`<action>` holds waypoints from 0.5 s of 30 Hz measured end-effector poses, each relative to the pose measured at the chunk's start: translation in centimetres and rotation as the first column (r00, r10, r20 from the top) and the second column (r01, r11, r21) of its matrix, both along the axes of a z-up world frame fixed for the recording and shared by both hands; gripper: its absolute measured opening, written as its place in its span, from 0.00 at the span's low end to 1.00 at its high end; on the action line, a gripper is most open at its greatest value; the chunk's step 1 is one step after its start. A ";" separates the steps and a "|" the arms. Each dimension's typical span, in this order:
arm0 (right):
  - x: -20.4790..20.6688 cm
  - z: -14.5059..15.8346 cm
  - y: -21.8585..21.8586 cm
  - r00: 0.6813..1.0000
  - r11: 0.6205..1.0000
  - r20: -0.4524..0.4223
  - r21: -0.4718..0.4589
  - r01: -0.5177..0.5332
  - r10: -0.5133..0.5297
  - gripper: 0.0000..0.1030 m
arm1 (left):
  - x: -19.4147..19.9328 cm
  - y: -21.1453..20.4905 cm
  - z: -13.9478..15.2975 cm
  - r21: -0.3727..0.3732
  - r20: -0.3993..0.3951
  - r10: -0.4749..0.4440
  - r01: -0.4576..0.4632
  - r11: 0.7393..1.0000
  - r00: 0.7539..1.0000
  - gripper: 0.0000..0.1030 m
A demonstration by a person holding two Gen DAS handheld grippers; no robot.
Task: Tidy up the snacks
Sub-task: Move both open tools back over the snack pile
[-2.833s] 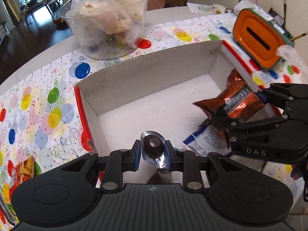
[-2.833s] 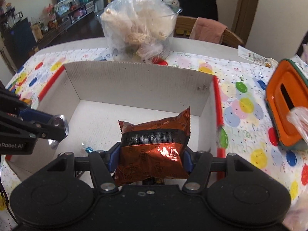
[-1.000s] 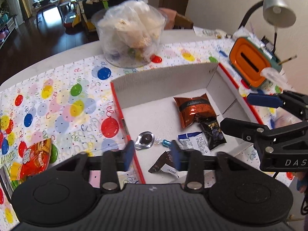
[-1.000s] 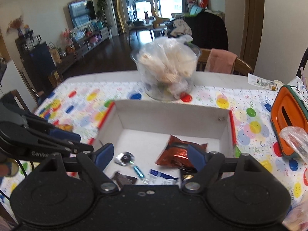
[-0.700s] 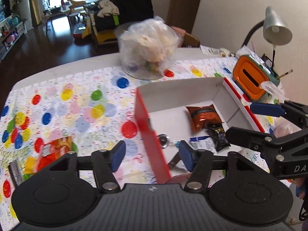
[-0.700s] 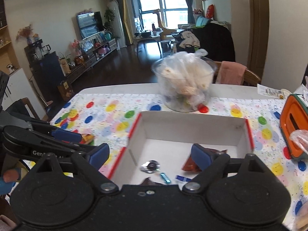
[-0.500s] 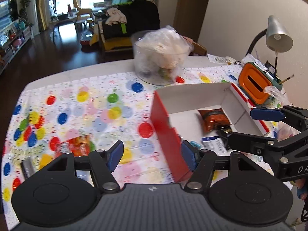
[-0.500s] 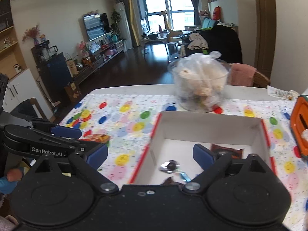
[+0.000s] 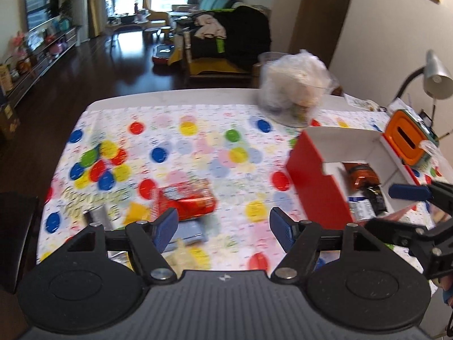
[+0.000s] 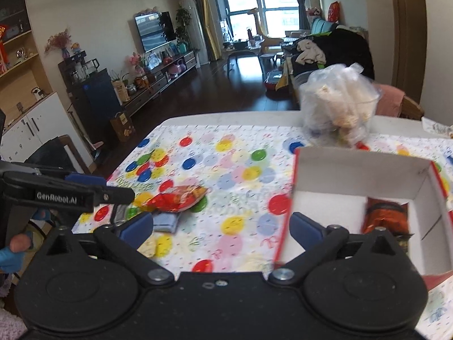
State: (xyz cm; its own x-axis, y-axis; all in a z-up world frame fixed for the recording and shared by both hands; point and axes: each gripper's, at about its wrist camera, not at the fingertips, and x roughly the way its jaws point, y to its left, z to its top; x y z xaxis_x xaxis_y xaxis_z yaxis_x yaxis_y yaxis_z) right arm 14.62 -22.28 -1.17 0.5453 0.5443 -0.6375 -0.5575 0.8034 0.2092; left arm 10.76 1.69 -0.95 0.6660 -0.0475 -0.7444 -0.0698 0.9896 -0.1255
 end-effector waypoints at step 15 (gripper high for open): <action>-1.0 -4.4 9.5 0.994 0.990 -0.070 -0.101 -0.096 0.089 1.00 | -0.4 11.1 -3.9 -0.040 -0.084 0.192 -0.195 0.980 0.978 0.78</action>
